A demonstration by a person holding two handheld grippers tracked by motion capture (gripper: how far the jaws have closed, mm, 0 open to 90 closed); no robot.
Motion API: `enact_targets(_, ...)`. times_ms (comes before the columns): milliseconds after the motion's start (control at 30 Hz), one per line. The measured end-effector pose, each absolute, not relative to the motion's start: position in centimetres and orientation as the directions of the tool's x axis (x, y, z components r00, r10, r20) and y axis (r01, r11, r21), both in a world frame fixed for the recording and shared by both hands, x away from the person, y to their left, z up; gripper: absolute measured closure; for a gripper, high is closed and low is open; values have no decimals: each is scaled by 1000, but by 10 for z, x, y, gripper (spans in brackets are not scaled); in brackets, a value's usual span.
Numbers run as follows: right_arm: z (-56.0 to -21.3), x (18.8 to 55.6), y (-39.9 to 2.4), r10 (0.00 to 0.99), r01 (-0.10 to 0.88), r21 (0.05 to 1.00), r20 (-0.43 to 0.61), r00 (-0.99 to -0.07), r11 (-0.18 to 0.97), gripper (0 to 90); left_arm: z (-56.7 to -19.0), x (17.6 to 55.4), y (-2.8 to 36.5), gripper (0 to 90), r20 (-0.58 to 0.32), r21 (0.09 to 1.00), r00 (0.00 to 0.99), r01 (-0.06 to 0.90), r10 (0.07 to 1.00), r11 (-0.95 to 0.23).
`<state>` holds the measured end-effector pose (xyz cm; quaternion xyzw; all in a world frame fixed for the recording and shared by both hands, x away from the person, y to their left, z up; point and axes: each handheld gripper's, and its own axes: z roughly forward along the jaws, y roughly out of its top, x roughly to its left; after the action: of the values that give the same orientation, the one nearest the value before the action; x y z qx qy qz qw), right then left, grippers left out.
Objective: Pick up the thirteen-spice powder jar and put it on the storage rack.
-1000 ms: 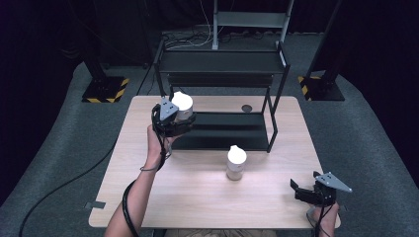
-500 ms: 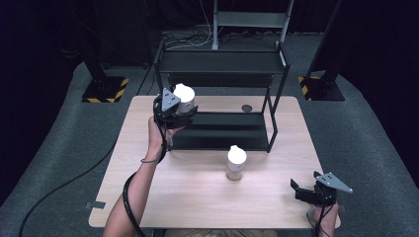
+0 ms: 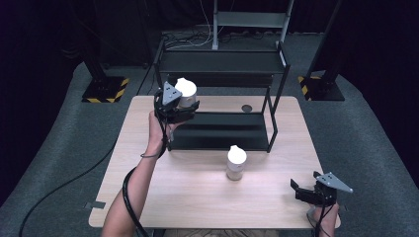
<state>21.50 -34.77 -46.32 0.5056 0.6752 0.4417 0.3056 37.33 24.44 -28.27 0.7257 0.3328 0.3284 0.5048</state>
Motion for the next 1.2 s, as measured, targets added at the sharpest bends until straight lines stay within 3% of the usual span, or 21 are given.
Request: enact_targets(1200, -462, 217, -347, 953, 420, 902, 33, -302, 102, 11, -243, 375, 249, 305, 115, 965, 605, 120, 788, -232)
